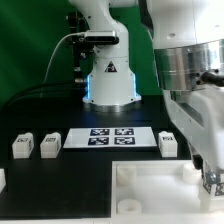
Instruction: Assemble one leg
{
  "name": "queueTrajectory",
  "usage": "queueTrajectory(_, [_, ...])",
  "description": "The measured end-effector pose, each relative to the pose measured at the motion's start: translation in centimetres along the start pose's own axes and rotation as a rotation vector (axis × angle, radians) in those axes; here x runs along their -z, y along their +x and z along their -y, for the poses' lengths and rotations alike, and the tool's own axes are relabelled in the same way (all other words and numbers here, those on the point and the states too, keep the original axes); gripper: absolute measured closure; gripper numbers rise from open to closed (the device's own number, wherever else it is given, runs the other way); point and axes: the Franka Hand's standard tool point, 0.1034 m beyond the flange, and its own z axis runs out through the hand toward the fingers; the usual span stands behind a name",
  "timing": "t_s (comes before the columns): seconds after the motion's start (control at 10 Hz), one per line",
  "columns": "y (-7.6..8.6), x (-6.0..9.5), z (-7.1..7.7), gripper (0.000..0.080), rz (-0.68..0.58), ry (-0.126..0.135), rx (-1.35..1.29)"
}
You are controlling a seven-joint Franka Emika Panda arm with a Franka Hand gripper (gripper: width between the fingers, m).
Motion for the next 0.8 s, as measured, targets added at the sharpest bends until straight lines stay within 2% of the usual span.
queueTrajectory(0.1, [0.1, 0.0, -0.2, 0.0497, 0.012, 0.017, -0.081])
queueTrajectory(0.2, [0.3, 0.0, -0.2, 0.0497, 0.014, 0.013, -0.158])
queueTrajectory(0.4, [0.3, 0.0, -0.2, 0.0497, 0.012, 0.013, -0.080])
queueTrajectory(0.5, [0.3, -0.1, -0.2, 0.0310, 0.011, 0.012, -0.067])
queueTrajectory(0.6, [-0.2, -0.1, -0.4, 0.0204, -0.007, 0.009, 0.085])
queueTrajectory(0.7, [-0.6, 0.0, -0.5, 0.0204, -0.025, -0.007, 0.278])
queueTrajectory(0.8, [-1.0, 0.0, -0.7, 0.0160, -0.038, -0.018, 0.409])
